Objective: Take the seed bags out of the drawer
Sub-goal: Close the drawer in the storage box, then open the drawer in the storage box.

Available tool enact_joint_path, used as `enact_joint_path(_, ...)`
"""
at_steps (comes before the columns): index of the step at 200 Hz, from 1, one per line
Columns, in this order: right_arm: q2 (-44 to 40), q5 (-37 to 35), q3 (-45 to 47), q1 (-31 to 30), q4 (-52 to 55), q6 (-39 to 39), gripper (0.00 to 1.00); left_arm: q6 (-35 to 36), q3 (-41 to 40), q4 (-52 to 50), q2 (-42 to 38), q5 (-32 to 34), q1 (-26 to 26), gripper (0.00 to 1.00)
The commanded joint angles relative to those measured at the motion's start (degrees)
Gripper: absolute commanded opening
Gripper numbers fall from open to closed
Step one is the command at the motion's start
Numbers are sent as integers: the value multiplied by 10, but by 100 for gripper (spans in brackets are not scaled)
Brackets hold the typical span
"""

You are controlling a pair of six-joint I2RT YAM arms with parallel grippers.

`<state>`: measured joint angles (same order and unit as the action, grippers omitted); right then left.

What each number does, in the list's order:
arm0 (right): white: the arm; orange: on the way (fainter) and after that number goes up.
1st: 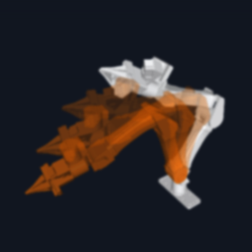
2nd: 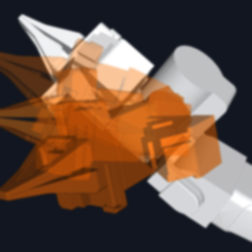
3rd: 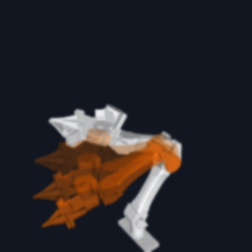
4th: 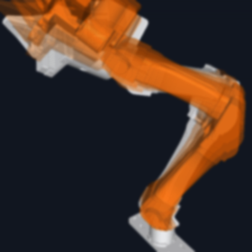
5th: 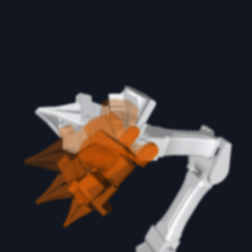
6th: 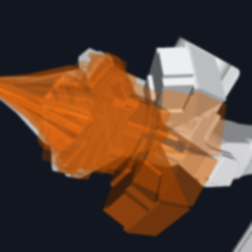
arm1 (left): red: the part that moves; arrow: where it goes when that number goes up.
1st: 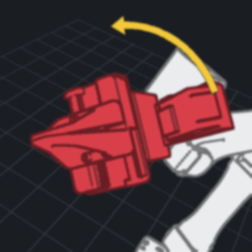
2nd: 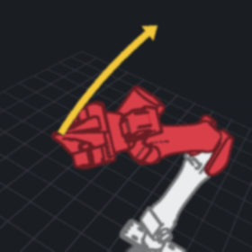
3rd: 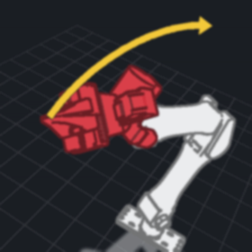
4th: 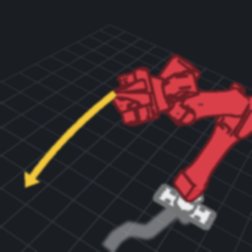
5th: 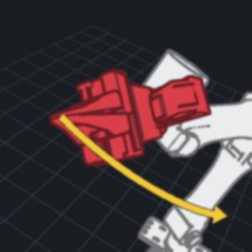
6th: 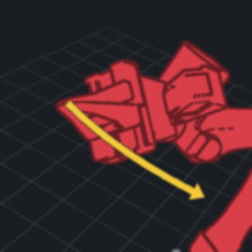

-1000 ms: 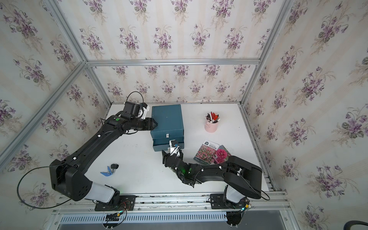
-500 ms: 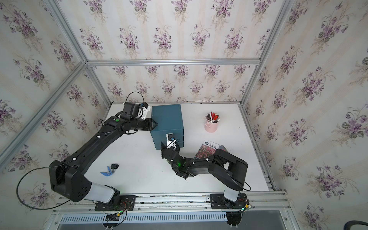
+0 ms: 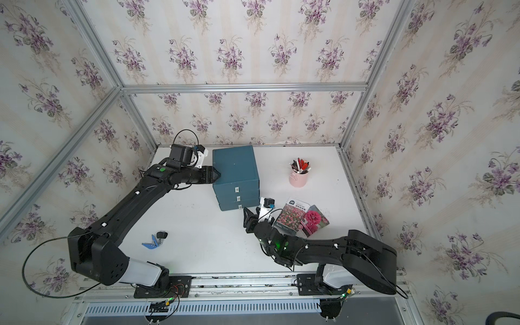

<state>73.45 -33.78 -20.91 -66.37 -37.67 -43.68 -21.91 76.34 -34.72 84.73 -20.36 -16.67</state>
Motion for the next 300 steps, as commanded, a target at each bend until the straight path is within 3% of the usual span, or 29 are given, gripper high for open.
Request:
enact_joint_path(1,-15,103,45,12,-22,-131,61,-39,-7,23,6,-27,7,75)
enact_joint_path(48,112,229,59,94,-221,-208,56,-75,-44,142,20,-58,7,78)
enact_joint_path(65,189,257,38,106,-295,-227,53,-78,-48,147,27,-51,7,73)
enact_joint_path(109,323,261,7,114,-436,-278,52,-67,-78,133,9,-28,7,65)
enact_joint_path(170,406,271,-54,143,-445,-307,44,-46,-94,122,3,-21,8,63)
enact_joint_path(237,425,264,-79,144,-414,-324,38,-35,-91,117,4,-13,8,63)
enact_joint_path(272,436,265,-84,144,-418,-334,19,-28,-97,115,2,-14,8,63)
enact_joint_path(292,426,275,-90,144,-395,-326,0,-23,-99,115,2,-13,8,62)
enact_joint_path(300,420,279,-89,143,-384,-323,0,-22,-98,114,2,-13,8,62)
